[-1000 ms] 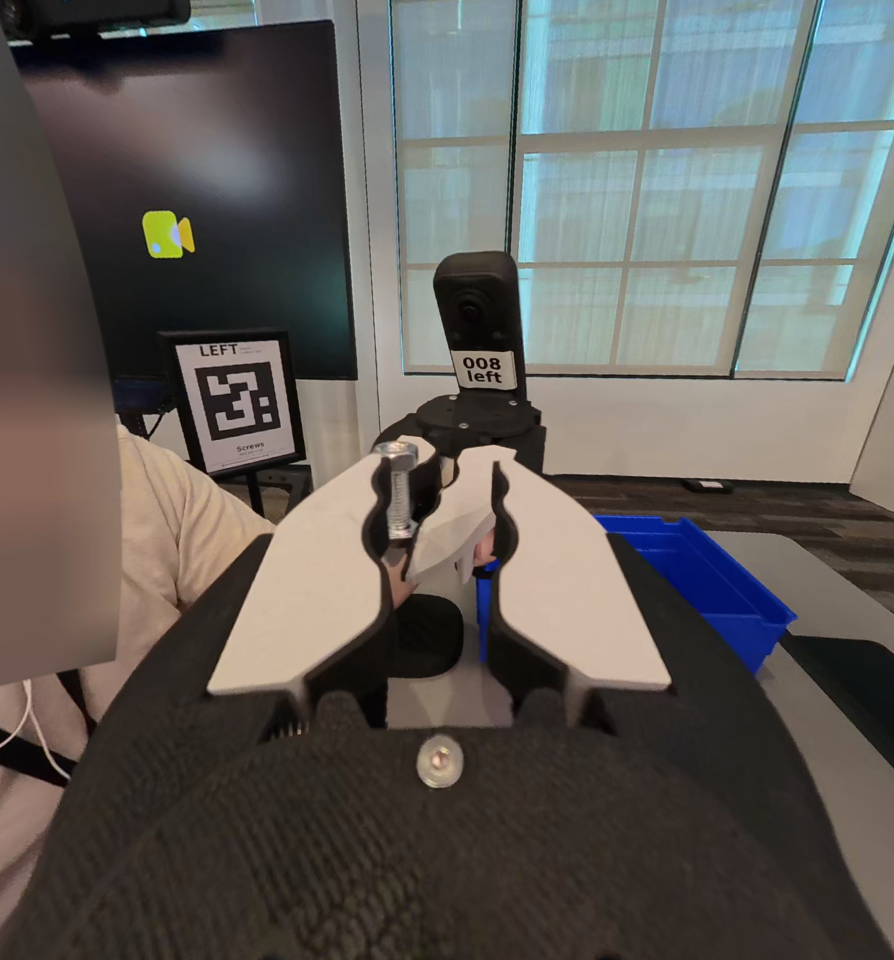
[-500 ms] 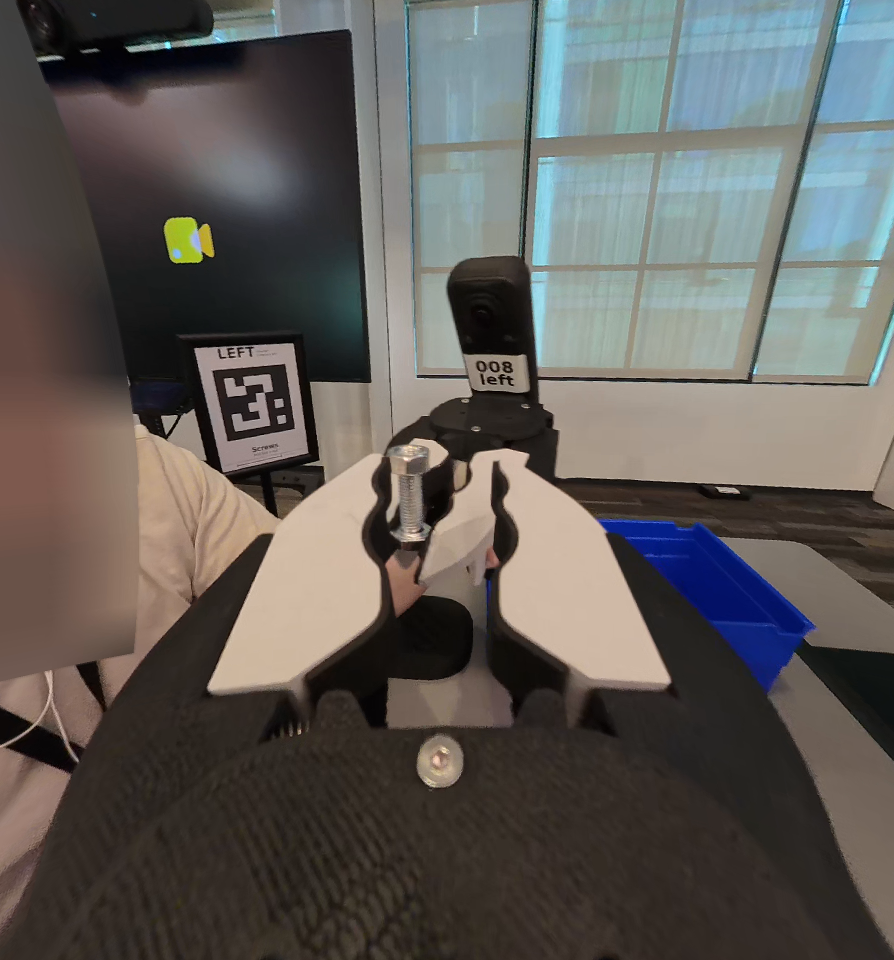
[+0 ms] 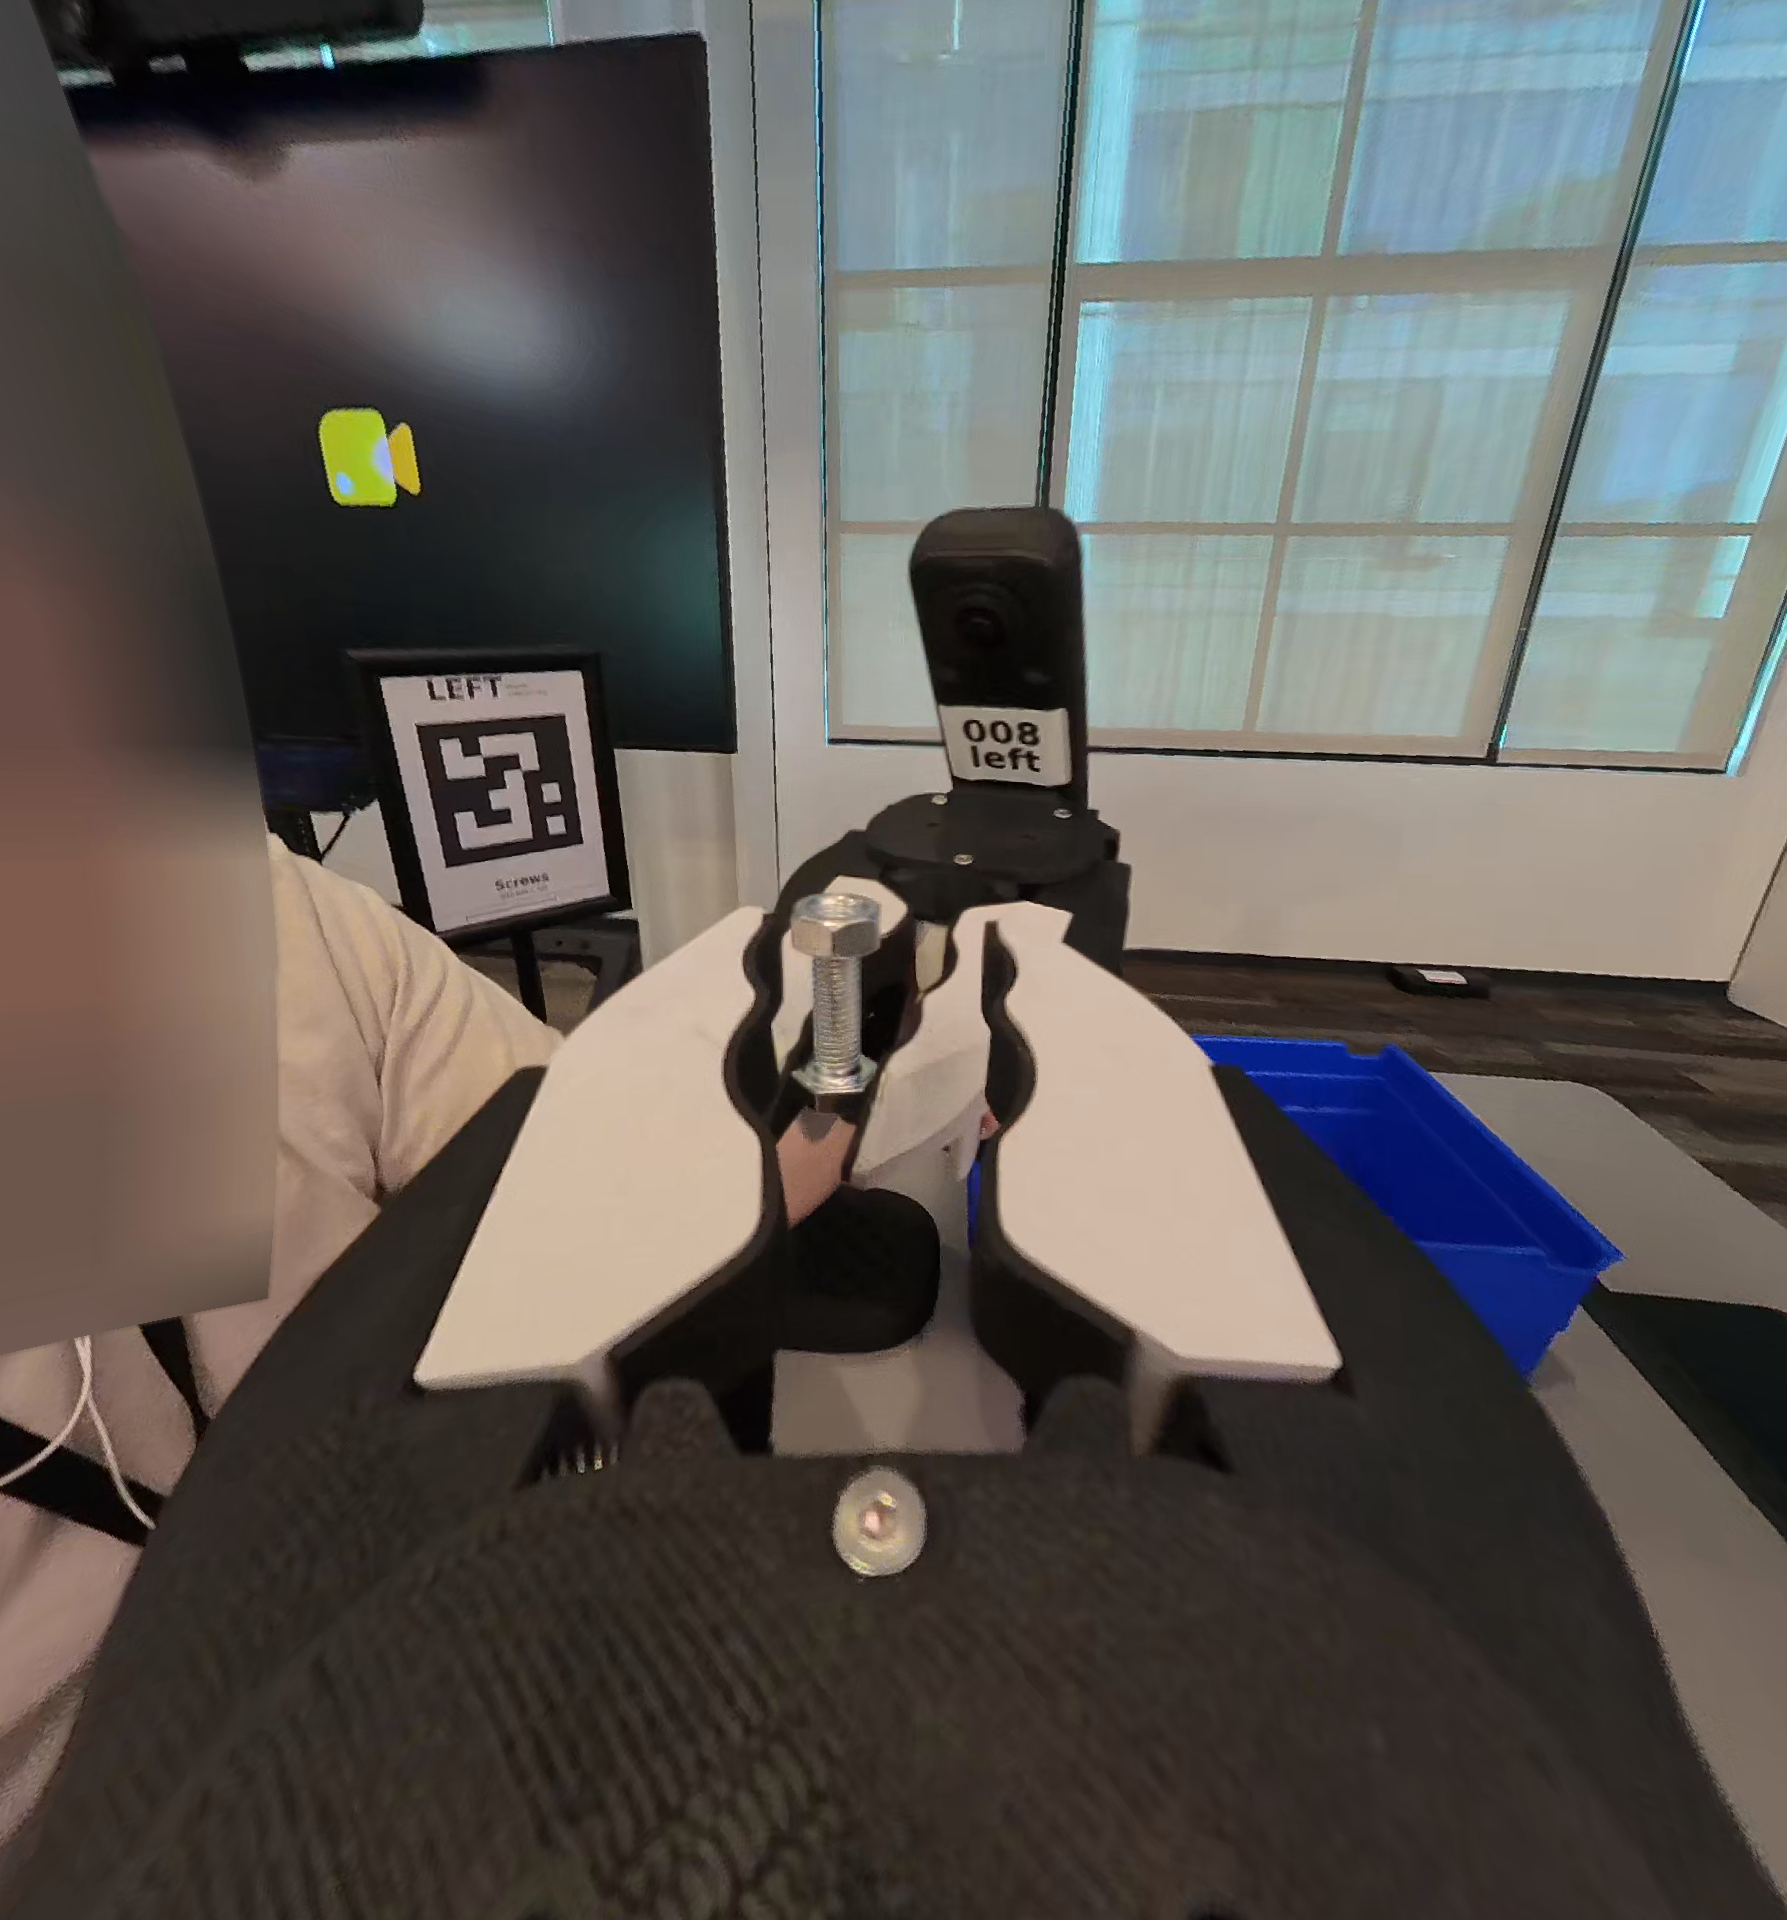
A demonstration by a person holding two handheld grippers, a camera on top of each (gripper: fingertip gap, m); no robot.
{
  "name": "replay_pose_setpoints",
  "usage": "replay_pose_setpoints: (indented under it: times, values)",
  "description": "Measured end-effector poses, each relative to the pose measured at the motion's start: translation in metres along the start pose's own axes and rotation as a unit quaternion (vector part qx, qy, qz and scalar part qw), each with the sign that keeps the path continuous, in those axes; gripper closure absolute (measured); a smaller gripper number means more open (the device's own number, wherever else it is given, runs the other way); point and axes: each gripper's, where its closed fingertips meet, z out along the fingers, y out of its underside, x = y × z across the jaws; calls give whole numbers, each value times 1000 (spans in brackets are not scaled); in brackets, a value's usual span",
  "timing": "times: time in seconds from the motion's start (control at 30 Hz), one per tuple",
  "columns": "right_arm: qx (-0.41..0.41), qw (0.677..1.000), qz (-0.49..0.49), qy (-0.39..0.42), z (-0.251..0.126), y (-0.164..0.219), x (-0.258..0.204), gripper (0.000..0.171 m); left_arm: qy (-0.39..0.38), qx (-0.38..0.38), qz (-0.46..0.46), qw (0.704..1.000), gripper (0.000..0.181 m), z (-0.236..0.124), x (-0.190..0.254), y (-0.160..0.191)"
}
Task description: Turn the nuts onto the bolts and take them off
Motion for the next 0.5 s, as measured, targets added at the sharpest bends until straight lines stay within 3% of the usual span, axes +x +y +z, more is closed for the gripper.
replay_pose_setpoints:
  times: [0.17,0.33,0.43,0.5]
  values:
    - [-19,1000,-17,13,4,7,2,132,-5,-7,2,1000,163,2,-1,2]
    - [37,996,-32,75,-25,-16,25,116,-79,6,-17,997,163,-19,-26,-1]
    - [50,957,-74,277,-70,-26,83,109,-157,15,-45,986,163,-38,-55,2]
    - [12,861,-100,498,-132,-22,133,109,-196,10,-52,979,163,-47,-68,7]
